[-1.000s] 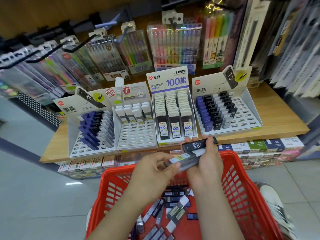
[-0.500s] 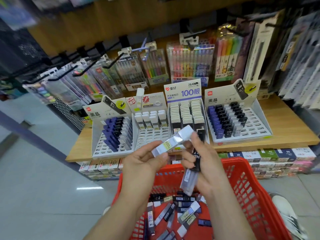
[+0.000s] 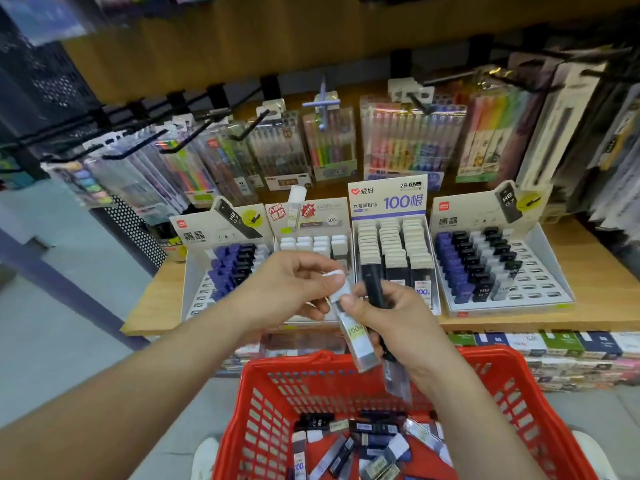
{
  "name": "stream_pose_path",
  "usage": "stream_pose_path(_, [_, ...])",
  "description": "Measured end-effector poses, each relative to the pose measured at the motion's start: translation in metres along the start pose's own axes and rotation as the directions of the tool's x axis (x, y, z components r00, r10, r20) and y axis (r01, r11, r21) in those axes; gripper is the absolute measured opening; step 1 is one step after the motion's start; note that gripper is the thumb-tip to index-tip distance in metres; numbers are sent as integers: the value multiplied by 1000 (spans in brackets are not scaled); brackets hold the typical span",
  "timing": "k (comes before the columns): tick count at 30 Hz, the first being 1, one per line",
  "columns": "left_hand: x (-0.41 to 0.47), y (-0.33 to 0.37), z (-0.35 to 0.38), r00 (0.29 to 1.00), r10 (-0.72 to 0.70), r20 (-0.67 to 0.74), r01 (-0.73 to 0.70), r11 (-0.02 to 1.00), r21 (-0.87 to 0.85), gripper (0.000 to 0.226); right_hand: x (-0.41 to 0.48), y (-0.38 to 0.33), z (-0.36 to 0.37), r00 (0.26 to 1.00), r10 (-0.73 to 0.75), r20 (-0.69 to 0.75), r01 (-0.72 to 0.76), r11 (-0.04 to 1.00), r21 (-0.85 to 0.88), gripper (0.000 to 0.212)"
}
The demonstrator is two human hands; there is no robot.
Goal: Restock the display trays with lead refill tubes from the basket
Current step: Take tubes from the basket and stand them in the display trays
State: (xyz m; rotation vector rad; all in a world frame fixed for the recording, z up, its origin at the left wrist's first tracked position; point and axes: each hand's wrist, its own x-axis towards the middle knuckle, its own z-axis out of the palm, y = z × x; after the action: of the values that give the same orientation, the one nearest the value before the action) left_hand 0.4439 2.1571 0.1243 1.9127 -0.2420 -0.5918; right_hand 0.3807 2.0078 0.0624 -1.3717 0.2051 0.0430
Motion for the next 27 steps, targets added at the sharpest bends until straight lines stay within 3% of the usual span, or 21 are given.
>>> stream_pose_path(3, [25, -8, -14, 1000, -16, -26, 18, 998, 62, 17, 19, 2, -1, 1000, 21, -24, -23, 995, -97, 17])
stream_pose_path(6, [57, -16, -25, 986, 47, -160, -35, 996, 81, 17, 36, 8, -12, 983, 98, -153, -101, 995, -11, 16])
stream_pose_path(11, [108, -29, -32, 899, 275, -341, -141, 918, 370, 28, 47, 20, -33, 966, 165, -201, -120, 969, 218, 13])
stream_pose_path(15, [123, -41, -21, 856, 448, -259, -220, 769, 601, 18, 48, 32, -42, 963, 199, -180, -104, 896, 431, 19])
stream_pose_path(21, [131, -54, -10, 818, 566, -108, -313, 594, 741, 14, 49, 49, -38, 963, 233, -133, -109, 792, 600, 20])
stream_pose_path(27, [141, -65, -10, 759, 651, 23, -357, 386, 850, 16, 47, 46, -35, 967, 247, -67, -117, 658, 744, 36])
